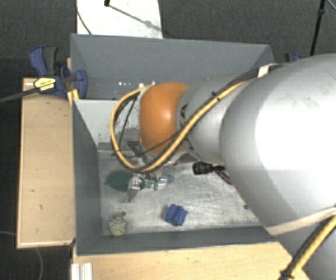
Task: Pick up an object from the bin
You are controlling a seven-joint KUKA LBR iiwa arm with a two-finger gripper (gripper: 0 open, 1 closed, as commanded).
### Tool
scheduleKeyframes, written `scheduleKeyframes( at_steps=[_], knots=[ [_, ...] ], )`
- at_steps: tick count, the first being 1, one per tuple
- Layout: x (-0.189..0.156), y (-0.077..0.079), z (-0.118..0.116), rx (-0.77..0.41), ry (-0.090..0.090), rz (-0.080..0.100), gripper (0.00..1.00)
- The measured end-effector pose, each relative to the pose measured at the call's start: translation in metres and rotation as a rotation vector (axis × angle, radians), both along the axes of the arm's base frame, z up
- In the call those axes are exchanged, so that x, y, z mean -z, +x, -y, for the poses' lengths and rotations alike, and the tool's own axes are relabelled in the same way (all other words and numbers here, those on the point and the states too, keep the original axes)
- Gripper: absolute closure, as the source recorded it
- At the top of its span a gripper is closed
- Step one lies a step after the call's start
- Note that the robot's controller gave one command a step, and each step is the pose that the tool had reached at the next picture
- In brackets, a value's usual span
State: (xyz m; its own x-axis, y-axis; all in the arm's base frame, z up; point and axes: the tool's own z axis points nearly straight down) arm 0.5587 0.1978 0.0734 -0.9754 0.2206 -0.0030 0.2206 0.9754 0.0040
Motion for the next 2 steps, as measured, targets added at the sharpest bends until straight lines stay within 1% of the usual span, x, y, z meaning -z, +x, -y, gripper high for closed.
scheduleKeyframes(
  at_steps=[1,2],
  knots=[
    [-0.002,0.002,0.002,-0.003,-0.001,0.004,1.0],
    [-0.153,0.001,-0.012,-0.039,0.001,0.006,1.0]
  ],
)
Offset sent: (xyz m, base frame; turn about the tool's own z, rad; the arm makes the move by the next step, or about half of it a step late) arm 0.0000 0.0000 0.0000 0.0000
